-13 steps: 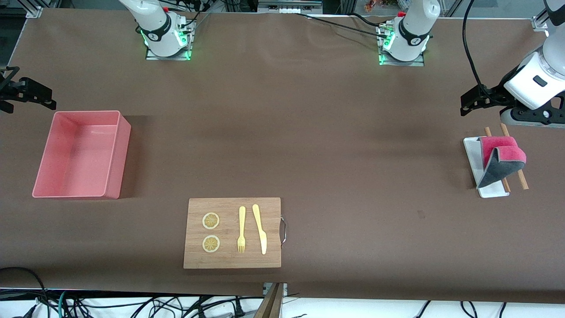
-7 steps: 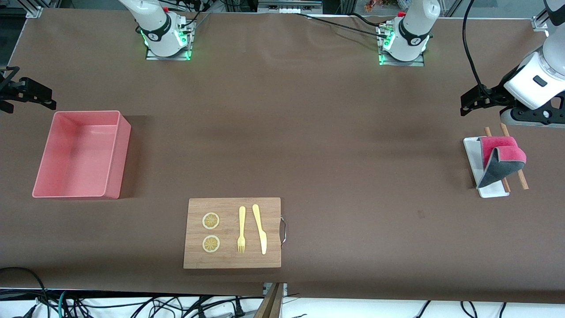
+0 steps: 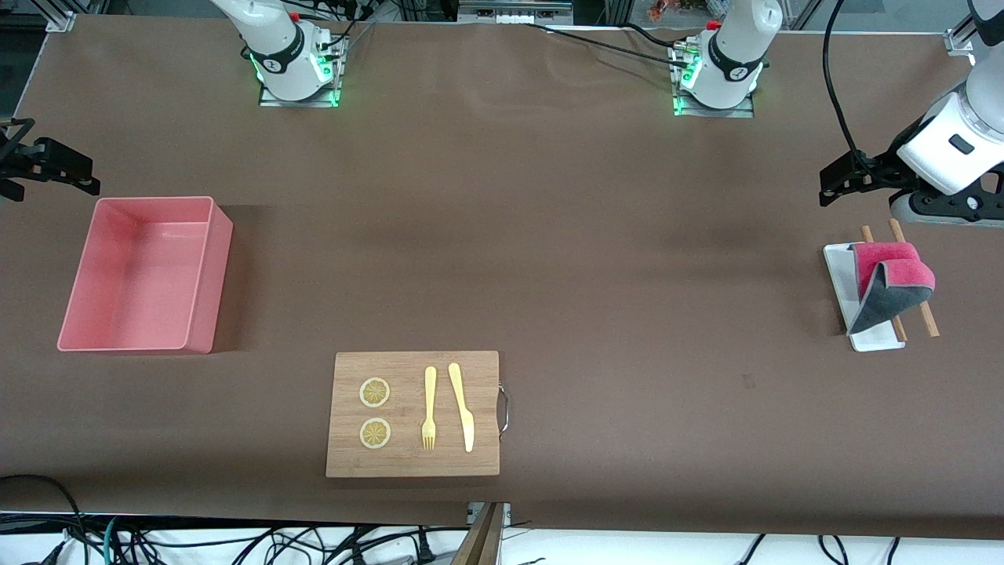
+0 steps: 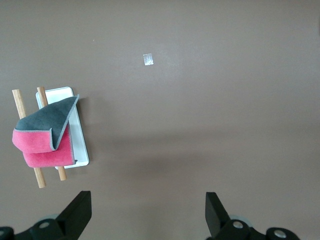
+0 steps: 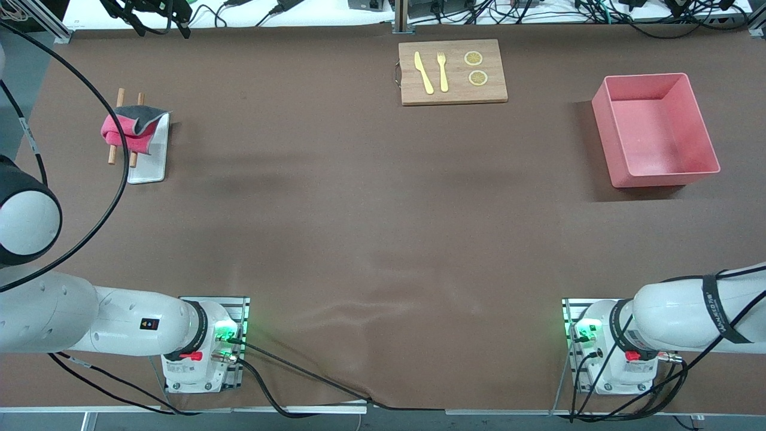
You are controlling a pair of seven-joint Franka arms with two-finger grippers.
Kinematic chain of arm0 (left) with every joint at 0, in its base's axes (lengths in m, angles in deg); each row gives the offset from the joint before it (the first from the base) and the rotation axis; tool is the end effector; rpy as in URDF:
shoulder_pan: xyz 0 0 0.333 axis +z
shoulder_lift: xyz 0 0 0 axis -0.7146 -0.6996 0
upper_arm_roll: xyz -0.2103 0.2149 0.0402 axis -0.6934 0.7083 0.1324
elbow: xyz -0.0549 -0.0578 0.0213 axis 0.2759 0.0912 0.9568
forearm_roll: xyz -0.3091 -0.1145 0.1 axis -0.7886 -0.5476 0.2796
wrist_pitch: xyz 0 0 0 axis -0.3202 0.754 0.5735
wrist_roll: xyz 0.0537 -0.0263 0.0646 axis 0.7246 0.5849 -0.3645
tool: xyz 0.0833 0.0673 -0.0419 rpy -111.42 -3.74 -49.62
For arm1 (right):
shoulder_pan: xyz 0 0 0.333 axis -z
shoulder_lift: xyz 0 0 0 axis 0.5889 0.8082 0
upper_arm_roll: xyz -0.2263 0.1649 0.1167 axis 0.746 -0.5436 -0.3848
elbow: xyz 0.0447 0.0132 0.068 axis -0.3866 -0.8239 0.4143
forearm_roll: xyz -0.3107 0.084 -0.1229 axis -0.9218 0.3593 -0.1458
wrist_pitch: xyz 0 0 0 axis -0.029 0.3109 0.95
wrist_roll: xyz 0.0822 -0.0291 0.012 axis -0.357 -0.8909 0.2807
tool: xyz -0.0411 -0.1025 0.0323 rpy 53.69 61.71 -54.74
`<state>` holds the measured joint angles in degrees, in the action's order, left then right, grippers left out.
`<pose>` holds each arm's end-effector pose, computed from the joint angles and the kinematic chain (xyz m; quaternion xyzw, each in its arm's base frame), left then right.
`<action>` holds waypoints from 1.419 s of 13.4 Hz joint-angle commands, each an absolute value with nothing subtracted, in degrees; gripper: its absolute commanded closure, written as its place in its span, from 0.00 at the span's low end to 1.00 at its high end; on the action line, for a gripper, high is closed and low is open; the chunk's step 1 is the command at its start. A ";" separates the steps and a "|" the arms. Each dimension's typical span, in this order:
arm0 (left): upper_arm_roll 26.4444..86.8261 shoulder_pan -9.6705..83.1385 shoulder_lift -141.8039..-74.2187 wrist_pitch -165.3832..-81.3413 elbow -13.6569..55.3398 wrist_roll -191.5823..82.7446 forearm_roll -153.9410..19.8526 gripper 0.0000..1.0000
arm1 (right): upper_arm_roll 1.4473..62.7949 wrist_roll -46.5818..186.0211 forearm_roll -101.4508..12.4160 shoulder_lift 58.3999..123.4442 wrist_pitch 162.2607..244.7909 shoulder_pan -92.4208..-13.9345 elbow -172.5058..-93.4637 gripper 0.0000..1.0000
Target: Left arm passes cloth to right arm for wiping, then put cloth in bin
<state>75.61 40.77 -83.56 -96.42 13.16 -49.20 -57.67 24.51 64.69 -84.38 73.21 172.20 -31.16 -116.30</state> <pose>0.5075 -0.0357 0.5798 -0.9993 0.0251 0.0266 0.0047 0.5231 -0.0326 0.6005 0.9972 0.0618 -0.0362 0.0197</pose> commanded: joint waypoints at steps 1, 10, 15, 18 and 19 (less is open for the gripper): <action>75.75 40.78 -82.83 -96.90 13.68 -49.20 -56.82 0.00 | 24.30 63.41 -83.47 73.43 172.02 -30.45 -115.61 0.00; 76.46 48.83 -87.75 -94.97 11.83 -48.15 -56.56 0.00 | 24.30 63.41 -83.47 73.43 172.02 -30.45 -115.61 0.00; 76.54 58.25 -96.60 -99.26 12.01 -42.87 -52.37 0.00 | 24.30 63.41 -83.47 73.43 172.02 -30.45 -115.61 0.00; 76.54 63.09 -101.54 -107.33 14.54 -38.93 -51.46 0.00 | 24.30 63.41 -83.47 73.43 172.02 -30.45 -115.61 0.00; 76.54 64.40 -102.07 -111.10 17.08 -38.65 -51.46 0.00 | 24.30 63.41 -83.47 73.52 172.02 -30.45 -115.61 0.00</action>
<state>77.20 62.35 -101.10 -106.45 14.25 -40.81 -52.56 24.51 64.69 -84.37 73.32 172.21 -31.08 -116.30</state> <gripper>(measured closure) 0.000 0.000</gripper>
